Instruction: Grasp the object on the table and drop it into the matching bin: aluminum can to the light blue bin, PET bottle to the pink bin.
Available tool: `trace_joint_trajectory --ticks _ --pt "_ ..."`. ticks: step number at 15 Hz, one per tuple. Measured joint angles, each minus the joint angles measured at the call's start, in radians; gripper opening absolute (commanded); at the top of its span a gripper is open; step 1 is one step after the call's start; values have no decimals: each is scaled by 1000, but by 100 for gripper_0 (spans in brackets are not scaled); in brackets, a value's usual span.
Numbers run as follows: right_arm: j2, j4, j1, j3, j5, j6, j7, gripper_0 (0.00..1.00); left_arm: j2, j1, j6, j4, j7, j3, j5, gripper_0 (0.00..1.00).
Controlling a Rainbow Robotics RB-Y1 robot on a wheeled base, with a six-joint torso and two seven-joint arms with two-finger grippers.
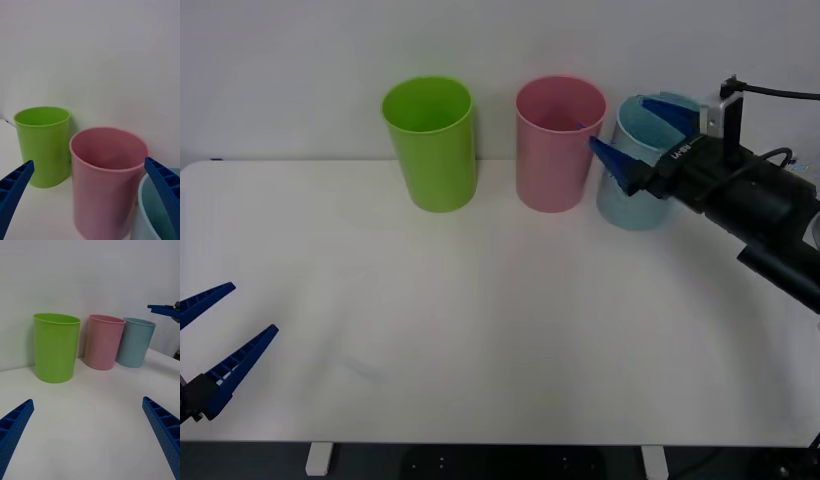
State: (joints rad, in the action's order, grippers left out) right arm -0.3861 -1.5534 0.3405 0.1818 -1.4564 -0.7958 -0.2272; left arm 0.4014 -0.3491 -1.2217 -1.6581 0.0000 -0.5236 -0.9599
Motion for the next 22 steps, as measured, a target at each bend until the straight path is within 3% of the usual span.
trace_joint_trajectory --ticks 5,9,22 --pt "-7 -1 -83 121 5 -134 76 100 0 0 0 0 0 0 0 100" --pt "-26 -1 -180 169 43 -141 195 100 0 0 0 0 0 0 0 100" --pt "-93 -29 -465 238 222 -147 238 100 0 0 0 0 0 0 0 100"
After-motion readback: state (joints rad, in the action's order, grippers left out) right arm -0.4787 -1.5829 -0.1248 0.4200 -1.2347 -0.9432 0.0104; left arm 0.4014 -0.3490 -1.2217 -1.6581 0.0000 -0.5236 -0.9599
